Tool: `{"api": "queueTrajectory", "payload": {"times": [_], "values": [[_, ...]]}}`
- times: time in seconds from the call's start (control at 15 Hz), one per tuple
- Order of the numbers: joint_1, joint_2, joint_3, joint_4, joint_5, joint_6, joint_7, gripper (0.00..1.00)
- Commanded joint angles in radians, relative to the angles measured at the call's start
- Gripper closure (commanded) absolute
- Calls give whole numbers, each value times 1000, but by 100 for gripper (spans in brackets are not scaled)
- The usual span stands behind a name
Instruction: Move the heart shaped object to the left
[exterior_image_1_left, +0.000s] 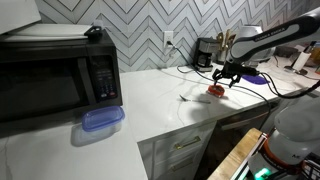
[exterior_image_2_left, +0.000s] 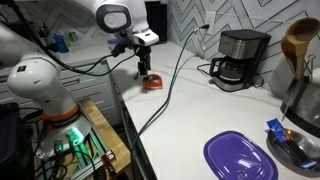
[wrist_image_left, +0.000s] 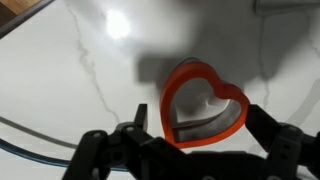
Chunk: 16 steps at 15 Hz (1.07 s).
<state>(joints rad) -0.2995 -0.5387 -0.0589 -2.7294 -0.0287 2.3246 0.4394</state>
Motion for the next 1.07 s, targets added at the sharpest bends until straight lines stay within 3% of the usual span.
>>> {"api": "queueTrajectory", "payload": {"times": [0.0, 0.67, 0.73, 1.0], "values": [[-21, 70, -10, 26, 15, 25, 26, 0], [-34, 160, -59, 66, 19, 25, 11, 0], [-33, 168, -60, 68, 18, 27, 12, 4], [-26, 193, -58, 73, 16, 32, 13, 37]]}}
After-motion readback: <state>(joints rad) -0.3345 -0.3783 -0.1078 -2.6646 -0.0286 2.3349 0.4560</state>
